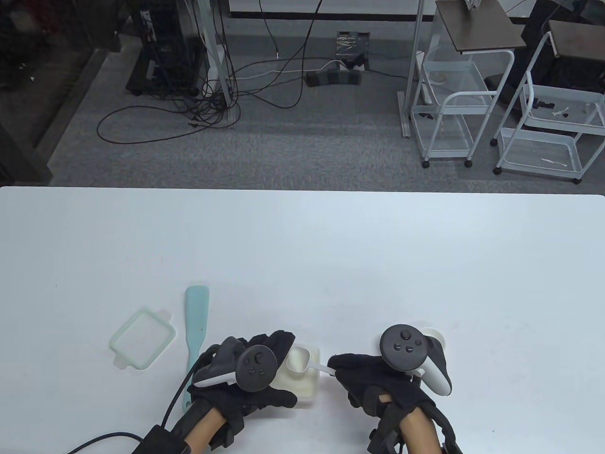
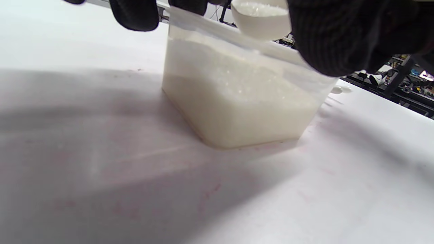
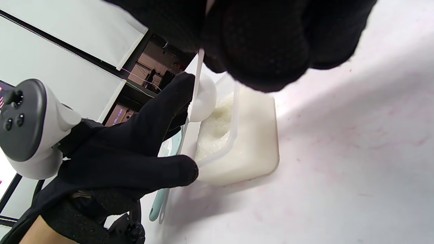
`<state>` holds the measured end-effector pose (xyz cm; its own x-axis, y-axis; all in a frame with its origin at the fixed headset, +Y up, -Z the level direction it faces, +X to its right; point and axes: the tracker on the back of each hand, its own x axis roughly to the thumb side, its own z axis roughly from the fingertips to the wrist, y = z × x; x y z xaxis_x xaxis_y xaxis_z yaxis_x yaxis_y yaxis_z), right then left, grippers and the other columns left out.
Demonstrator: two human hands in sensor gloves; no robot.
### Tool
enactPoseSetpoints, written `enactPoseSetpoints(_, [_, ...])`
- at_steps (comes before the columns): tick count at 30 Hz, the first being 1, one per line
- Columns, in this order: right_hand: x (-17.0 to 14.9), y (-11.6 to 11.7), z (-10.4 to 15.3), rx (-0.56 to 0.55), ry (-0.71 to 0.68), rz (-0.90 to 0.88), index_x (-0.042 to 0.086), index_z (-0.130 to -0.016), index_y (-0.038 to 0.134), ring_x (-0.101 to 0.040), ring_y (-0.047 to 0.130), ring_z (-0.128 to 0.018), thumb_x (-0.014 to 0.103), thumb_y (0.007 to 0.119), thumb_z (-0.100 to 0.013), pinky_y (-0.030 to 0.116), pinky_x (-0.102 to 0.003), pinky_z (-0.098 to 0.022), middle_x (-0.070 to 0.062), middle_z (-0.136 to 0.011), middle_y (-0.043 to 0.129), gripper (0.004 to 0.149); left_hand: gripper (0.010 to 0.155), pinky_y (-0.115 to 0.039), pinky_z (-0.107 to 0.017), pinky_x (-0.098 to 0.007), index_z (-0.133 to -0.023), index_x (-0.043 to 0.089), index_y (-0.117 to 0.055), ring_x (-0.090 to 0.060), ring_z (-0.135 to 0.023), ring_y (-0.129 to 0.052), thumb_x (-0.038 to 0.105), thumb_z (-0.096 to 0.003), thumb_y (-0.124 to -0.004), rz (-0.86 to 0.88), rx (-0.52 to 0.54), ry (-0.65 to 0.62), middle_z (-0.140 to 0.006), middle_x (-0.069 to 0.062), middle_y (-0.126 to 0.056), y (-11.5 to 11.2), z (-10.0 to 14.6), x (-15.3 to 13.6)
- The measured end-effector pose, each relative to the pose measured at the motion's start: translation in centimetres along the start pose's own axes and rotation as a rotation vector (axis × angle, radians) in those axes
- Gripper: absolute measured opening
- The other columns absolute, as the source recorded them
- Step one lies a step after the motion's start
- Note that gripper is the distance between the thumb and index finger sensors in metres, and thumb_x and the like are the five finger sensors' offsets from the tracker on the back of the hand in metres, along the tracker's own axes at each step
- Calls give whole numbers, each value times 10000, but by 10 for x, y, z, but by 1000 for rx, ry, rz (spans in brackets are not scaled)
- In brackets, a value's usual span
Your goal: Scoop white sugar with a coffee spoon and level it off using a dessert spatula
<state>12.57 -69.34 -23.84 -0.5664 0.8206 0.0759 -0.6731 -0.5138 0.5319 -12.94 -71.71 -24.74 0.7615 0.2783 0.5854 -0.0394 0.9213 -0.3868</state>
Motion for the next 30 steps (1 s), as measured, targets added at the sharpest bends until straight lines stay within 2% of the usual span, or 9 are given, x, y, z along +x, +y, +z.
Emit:
enactPoseSetpoints(2, [0, -1, 0, -7, -3, -1, -35, -959, 768, -220, 974, -387, 174, 721, -591, 833, -558, -519, -165, -631, 891, 425, 1166, -460, -699, -813, -1251, 36, -231, -616, -1100, -522, 715, -462, -755, 46, 5, 5, -1299, -269, -350, 10, 6, -5])
enactPoseSetpoints(5, [-1, -3, 1, -11, -17, -24, -33, -961, 766, -220, 975, -388, 176, 721, -592, 832, -556, -521, -164, -632, 891, 427, 1133, -460, -700, -812, -1253, 33, -255, -611, -1099, -529, 705, -484, -746, 167, 100, 40, -1297, -275, -366, 32, 22, -23])
enactPoseSetpoints(10, [0, -4, 3, -16, -41, -62, -32, -962, 765, -221, 973, -391, 175, 720, -593, 831, -558, -522, -164, -634, 890, 425, 1014, -477, -700, -804, -1248, 6, -310, -607, -1081, -568, 626, -566, -733, 262, 226, 249, -1270, -316, -436, 54, 49, -63])
enactPoseSetpoints(13, [0, -5, 3, -17, -44, -62, -32, -963, 764, -222, 973, -392, 175, 720, -594, 829, -560, -522, -163, -635, 890, 426, 984, -493, -703, -793, -1245, -6, -320, -602, -1070, -592, 605, -588, -725, 250, 226, 378, -1260, -322, -458, 54, 56, -80])
enactPoseSetpoints(16, [0, -5, 3, -19, -45, -60, -34, -963, 764, -222, 972, -394, 176, 721, -594, 830, -560, -521, -165, -635, 890, 426, 954, -581, -713, -728, -1237, -22, -354, -538, -1022, -718, 586, -601, -724, 183, 187, 544, -1214, -313, -575, 50, 59, -91])
enactPoseSetpoints(20, [-1, -5, 3, -22, -48, -61, -33, -963, 764, -223, 974, -392, 176, 722, -595, 829, -560, -523, -165, -636, 890, 426, 881, -761, -673, -582, -1211, -14, -497, -330, -831, -953, 580, -602, -731, -22, 19, 746, -1049, -198, -841, 38, 52, -97])
enactPoseSetpoints(22, [0, -5, 4, -23, -48, -62, -33, -963, 764, -223, 974, -391, 177, 722, -595, 829, -560, -522, -165, -636, 890, 426, 842, -788, -659, -556, -1186, 7, -583, -292, -790, -982, 589, -598, -736, -112, -71, 816, -1004, -162, -888, 30, 47, -99])
enactPoseSetpoints(26, [-1, -5, 4, -23, -45, -59, -32, -964, 762, -223, 974, -393, 178, 721, -596, 828, -561, -523, -165, -637, 889, 426, 796, -820, -639, -527, -1142, 15, -671, -254, -740, -1014, 590, -596, -741, -105, -179, 859, -954, -137, -933, 16, 38, -102])
enactPoseSetpoints(30, [0, -5, 3, -20, -40, -52, -32, -964, 763, -224, 974, -393, 178, 721, -596, 827, -562, -523, -164, -638, 889, 426, 795, -827, -637, -519, -1144, 2, -664, -238, -733, -1020, 578, -603, -746, -173, -255, 913, -950, -118, -940, 6, 32, -102])
